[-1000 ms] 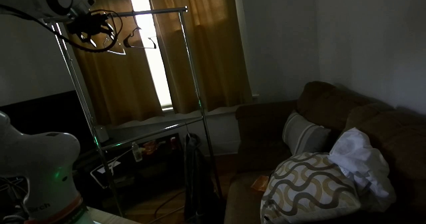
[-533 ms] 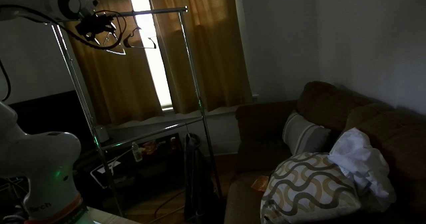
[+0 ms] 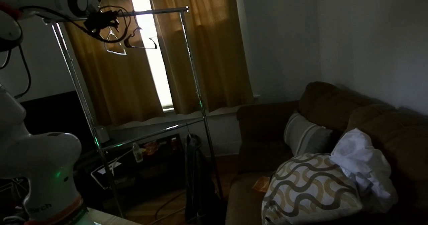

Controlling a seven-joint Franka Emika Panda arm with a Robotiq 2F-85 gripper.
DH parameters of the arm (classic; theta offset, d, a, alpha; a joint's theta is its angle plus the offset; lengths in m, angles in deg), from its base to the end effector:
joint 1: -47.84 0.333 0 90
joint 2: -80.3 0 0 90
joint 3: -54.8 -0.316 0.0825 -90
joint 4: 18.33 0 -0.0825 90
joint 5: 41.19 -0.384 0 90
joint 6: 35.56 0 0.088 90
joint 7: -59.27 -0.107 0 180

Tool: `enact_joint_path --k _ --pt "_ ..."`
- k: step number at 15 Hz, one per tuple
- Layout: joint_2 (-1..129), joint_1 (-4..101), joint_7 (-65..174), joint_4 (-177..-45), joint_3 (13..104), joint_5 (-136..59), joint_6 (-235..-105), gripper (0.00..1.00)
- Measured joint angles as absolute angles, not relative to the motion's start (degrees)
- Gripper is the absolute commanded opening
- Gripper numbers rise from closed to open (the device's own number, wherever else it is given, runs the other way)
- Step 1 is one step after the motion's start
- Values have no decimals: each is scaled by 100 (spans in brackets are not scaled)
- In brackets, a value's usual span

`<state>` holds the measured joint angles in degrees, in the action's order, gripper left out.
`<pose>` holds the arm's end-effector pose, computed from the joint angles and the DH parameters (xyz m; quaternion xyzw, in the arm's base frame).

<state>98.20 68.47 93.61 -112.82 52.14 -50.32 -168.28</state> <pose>0.4315 0.1958 0.8418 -0.7798 -0.4087 -0.4736 0.0247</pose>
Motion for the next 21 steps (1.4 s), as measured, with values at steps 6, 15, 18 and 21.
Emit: enact_joint_path --k 6,15,18,21 --pt "9040 6812 9500 -10324 5090 -5214 -16829 100" --pt "8547 6766 9649 -9708 5046 -5377 -16828 19" --pt "8546 6766 9687 -9663 5058 -5405 -16822 0" --pt "8547 6764 9704 -9642 5075 -5423 -16819 2"
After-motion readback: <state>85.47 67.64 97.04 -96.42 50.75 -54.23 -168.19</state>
